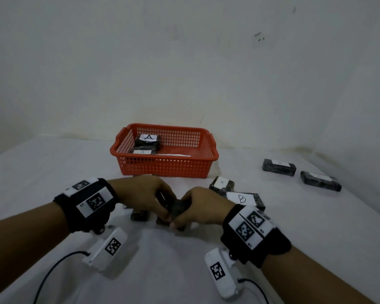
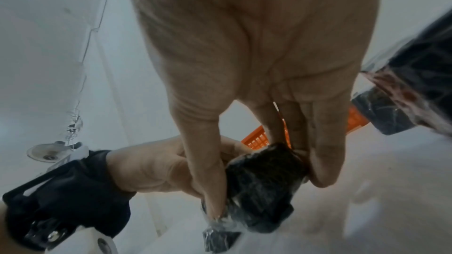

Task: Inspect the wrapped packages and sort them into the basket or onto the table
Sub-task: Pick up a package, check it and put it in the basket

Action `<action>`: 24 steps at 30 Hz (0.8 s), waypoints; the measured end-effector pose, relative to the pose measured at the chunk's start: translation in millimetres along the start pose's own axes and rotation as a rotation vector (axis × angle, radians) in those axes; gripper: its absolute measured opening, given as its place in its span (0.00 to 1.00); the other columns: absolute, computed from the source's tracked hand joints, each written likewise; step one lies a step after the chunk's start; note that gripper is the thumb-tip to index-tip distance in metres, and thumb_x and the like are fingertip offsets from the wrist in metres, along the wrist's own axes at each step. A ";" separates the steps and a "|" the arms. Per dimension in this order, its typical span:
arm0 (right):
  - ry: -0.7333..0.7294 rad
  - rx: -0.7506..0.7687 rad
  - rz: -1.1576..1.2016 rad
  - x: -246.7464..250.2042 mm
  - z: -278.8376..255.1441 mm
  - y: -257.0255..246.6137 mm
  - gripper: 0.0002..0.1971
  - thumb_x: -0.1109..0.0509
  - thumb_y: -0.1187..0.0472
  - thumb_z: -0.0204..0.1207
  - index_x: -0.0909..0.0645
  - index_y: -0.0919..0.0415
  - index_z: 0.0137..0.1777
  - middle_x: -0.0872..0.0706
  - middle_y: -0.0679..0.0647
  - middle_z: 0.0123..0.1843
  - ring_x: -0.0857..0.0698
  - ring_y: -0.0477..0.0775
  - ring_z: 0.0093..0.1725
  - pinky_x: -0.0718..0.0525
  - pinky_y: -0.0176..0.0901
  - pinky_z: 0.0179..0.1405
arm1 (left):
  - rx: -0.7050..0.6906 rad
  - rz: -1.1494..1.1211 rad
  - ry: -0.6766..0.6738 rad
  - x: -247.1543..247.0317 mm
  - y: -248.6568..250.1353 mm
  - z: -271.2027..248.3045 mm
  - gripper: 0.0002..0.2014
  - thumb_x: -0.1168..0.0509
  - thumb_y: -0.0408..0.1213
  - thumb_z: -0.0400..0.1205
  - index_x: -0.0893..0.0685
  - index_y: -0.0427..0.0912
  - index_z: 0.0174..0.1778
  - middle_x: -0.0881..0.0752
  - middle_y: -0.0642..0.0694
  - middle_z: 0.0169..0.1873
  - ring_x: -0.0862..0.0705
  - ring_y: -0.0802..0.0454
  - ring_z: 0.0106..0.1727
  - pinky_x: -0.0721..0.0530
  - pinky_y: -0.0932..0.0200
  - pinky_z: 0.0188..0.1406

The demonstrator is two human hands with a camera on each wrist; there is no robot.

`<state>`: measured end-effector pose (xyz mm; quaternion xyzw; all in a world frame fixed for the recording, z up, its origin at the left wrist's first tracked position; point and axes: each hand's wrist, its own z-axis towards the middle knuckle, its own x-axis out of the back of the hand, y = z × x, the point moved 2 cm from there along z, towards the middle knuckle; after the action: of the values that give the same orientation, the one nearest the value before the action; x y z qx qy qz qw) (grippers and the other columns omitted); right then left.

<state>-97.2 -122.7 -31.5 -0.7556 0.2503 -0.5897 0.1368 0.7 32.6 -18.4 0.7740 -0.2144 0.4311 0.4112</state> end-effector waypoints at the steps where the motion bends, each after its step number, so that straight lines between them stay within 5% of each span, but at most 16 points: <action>1: 0.036 0.007 0.014 2.0 1.4 0.0 0.25 0.12 0.44 0.64 0.09 0.55 0.58 0.07 0.50 0.50 0.10 0.49 0.49 0.15 0.39 0.42 | -0.014 -0.021 0.031 2.1 -1.6 -0.8 0.25 0.21 0.53 0.76 0.15 0.59 0.69 0.11 0.65 0.58 0.13 0.69 0.55 0.15 0.64 0.59; 5: 0.143 0.059 0.118 14.7 7.0 -4.8 0.24 0.12 0.47 0.65 0.12 0.53 0.57 0.09 0.48 0.51 0.12 0.47 0.50 0.14 0.39 0.46 | -0.050 -0.159 0.108 12.1 -6.5 -4.2 0.27 0.21 0.47 0.77 0.19 0.57 0.72 0.12 0.65 0.57 0.14 0.74 0.52 0.17 0.71 0.51; 7: 0.181 0.095 0.183 22.2 12.1 -6.3 0.23 0.11 0.48 0.65 0.13 0.53 0.56 0.10 0.47 0.52 0.13 0.47 0.51 0.16 0.38 0.47 | -0.072 -0.231 0.169 17.5 -11.5 -4.6 0.29 0.20 0.46 0.76 0.19 0.58 0.73 0.12 0.63 0.59 0.12 0.68 0.57 0.15 0.67 0.57; 11: 0.263 0.234 0.434 35.0 27.4 -5.6 0.23 0.11 0.52 0.66 0.12 0.52 0.59 0.06 0.47 0.55 0.08 0.48 0.57 0.12 0.49 0.65 | -0.139 -0.451 0.385 30.8 -28.0 -7.2 0.23 0.21 0.43 0.78 0.15 0.54 0.69 0.09 0.54 0.59 0.10 0.57 0.60 0.11 0.56 0.63; 14: 0.284 0.374 0.692 37.3 36.0 -6.6 0.15 0.16 0.61 0.74 0.10 0.56 0.60 0.05 0.55 0.57 0.06 0.53 0.59 0.09 0.48 0.64 | -0.191 -0.692 0.480 32.4 -29.6 -6.8 0.19 0.26 0.39 0.81 0.13 0.45 0.69 0.08 0.47 0.60 0.08 0.52 0.60 0.08 0.57 0.55; 17: 0.275 0.402 0.881 34.9 46.7 -8.4 0.18 0.20 0.63 0.78 0.13 0.65 0.67 0.06 0.61 0.61 0.07 0.58 0.62 0.09 0.50 0.63 | -0.250 -0.835 0.523 30.4 -29.4 -1.1 0.23 0.28 0.42 0.81 0.16 0.42 0.72 0.10 0.45 0.64 0.09 0.48 0.63 0.08 0.51 0.58; 24: 0.317 0.411 0.943 32.0 65.3 -9.5 0.15 0.23 0.60 0.81 0.11 0.65 0.65 0.06 0.59 0.60 0.07 0.57 0.62 0.12 0.58 0.70 | -0.211 -0.875 0.715 29.3 -32.7 11.1 0.16 0.29 0.37 0.84 0.12 0.42 0.68 0.07 0.50 0.57 0.08 0.56 0.59 0.10 0.57 0.62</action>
<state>-26.8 -137.8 -17.8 -0.4205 0.4596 -0.6079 0.4923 44.3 42.7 -11.7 0.5515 0.2366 0.4322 0.6731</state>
